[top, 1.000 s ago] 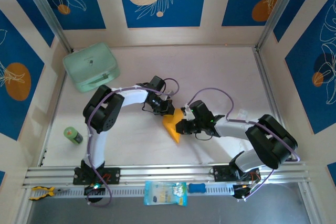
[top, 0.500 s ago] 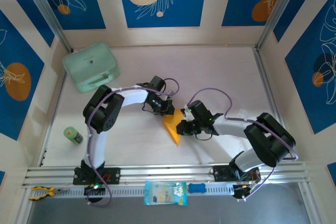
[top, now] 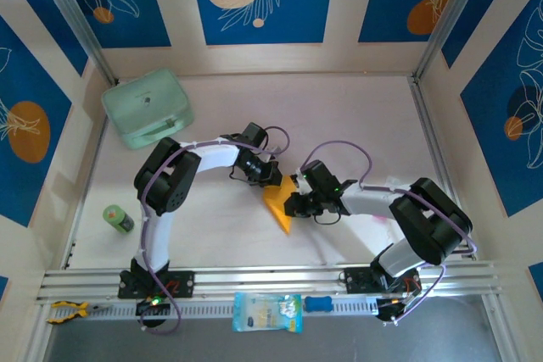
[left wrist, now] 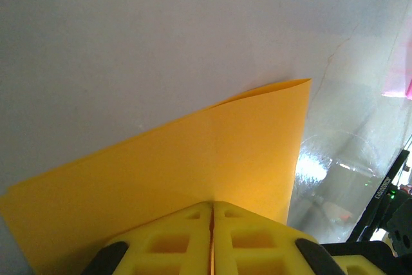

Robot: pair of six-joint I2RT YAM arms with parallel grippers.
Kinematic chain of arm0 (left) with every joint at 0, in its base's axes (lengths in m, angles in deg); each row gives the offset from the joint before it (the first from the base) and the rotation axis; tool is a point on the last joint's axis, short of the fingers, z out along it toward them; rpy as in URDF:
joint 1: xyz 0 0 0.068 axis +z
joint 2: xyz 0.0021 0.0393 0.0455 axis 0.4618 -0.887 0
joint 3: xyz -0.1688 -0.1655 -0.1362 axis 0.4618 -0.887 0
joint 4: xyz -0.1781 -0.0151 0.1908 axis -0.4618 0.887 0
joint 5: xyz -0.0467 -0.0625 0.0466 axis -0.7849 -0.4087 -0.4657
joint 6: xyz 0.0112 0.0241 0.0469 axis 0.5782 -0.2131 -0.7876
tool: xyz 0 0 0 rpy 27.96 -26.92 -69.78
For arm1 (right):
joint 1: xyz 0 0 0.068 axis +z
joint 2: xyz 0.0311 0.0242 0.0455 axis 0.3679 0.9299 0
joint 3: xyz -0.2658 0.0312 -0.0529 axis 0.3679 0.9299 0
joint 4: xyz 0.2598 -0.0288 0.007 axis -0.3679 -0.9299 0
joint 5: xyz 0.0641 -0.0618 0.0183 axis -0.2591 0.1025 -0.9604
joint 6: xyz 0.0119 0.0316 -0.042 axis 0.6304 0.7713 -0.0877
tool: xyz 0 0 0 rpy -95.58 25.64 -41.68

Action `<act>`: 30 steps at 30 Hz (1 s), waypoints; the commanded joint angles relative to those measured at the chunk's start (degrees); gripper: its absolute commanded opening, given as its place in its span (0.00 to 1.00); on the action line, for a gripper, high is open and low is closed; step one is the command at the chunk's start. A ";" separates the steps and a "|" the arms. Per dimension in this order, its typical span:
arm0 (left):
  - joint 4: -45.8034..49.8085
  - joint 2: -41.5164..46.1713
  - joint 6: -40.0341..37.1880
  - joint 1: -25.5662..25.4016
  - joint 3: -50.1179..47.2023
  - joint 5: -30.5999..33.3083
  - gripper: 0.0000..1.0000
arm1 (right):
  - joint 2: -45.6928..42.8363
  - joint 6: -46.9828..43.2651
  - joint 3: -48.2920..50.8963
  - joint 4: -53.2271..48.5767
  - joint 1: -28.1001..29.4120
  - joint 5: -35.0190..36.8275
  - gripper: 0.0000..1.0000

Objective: Fold a paper plane with a square sheet of paper (pick it up from the middle)
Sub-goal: Third fold the triangle at the center of the table.

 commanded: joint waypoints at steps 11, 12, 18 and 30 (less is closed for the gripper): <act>5.15 0.01 -1.62 -0.54 -0.58 3.56 0.09 | 0.16 -0.02 -0.97 -3.18 0.74 1.12 0.09; 5.17 0.04 -1.62 -0.55 -0.58 3.59 0.09 | 0.24 0.07 -0.94 -2.98 0.74 1.08 0.09; 5.20 -0.03 -1.62 -0.55 -0.49 3.43 0.09 | 1.03 0.14 -1.39 -2.68 0.93 0.88 0.09; 5.12 0.14 -1.58 -0.55 -0.58 3.49 0.09 | 2.31 0.39 -1.36 -3.22 1.01 1.37 0.09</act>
